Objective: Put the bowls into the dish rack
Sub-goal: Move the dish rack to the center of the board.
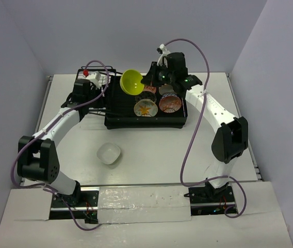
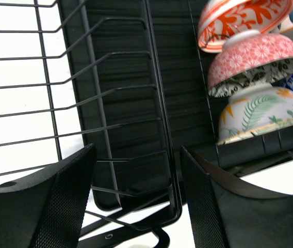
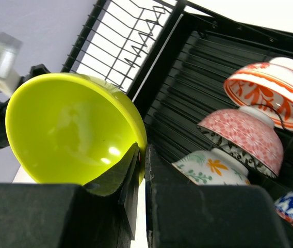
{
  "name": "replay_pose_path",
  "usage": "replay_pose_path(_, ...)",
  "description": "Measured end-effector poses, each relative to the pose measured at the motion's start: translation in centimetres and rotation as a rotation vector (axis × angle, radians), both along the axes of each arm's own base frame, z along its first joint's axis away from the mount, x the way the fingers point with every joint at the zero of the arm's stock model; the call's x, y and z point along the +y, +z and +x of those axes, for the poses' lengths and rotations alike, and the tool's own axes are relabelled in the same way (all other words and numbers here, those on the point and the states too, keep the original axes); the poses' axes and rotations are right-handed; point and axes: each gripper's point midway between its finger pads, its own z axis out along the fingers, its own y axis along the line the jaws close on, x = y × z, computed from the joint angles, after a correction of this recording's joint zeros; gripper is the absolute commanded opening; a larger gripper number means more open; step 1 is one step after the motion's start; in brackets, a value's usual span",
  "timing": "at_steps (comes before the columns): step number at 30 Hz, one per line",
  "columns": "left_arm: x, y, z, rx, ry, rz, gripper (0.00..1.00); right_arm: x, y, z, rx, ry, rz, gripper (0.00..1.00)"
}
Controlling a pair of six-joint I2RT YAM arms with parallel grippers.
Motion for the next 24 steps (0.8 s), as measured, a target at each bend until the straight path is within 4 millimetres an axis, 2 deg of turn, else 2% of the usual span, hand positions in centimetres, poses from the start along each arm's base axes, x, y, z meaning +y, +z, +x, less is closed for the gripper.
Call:
replay_pose_path(1, 0.2, -0.6, -0.1, 0.02, 0.008, 0.012, 0.7, -0.2, -0.1, -0.1, 0.002, -0.003, -0.001, 0.0)
replay_pose_path(10, 0.1, -1.2, -0.1, 0.047, 0.032, 0.064, 0.7, -0.9, -0.7, -0.6, 0.001, -0.004, -0.002, 0.0)
replay_pose_path(18, -0.5, -1.3, -0.1, 0.029, 0.038, 0.112, 0.69, -1.5, -0.9, -0.4, 0.0, -0.007, 0.002, 0.0)
replay_pose_path(24, -1.8, -1.3, -0.5, 0.019, 0.011, 0.131, 0.69, -1.8, -0.9, -0.3, 0.001, -0.012, 0.003, 0.0)
